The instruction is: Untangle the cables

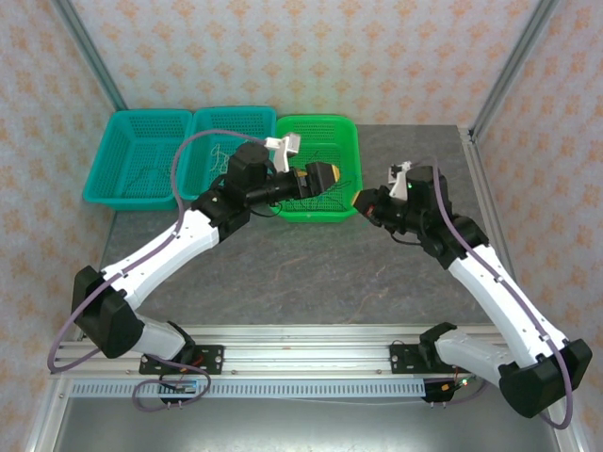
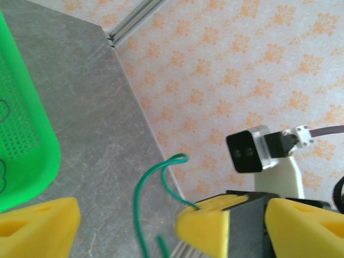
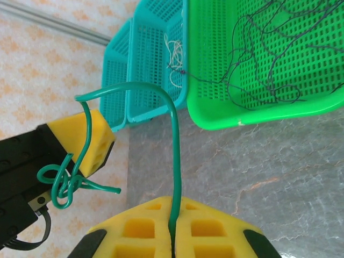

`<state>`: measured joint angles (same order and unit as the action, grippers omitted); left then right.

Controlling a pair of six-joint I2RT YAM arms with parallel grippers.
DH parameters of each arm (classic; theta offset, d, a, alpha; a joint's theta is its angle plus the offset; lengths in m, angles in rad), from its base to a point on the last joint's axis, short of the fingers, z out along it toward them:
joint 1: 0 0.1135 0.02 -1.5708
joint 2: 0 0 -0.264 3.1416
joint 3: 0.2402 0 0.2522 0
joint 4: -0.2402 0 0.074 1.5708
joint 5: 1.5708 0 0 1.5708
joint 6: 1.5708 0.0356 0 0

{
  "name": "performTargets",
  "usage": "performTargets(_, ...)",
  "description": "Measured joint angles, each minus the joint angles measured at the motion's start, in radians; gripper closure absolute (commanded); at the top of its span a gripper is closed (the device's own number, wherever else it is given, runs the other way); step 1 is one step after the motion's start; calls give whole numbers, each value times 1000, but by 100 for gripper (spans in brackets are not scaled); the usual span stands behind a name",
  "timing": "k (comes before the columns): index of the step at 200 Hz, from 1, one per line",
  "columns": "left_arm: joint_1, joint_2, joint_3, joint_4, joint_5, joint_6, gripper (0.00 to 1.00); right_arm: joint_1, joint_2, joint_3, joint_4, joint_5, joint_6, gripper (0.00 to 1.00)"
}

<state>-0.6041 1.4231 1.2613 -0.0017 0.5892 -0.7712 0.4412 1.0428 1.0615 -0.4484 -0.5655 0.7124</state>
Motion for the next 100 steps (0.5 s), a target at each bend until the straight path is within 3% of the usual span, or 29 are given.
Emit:
performTargets(73,-12,2,-28,13,10,-16,99,5,9,3,55,11,9,100)
performTargets(79,-12,2,-28,7,8,-11,100,5,9,3,58,12,9,100)
performTargets(100,-11,-1,-28,-24,-16,6,100,5,9,3,76,6,9,71)
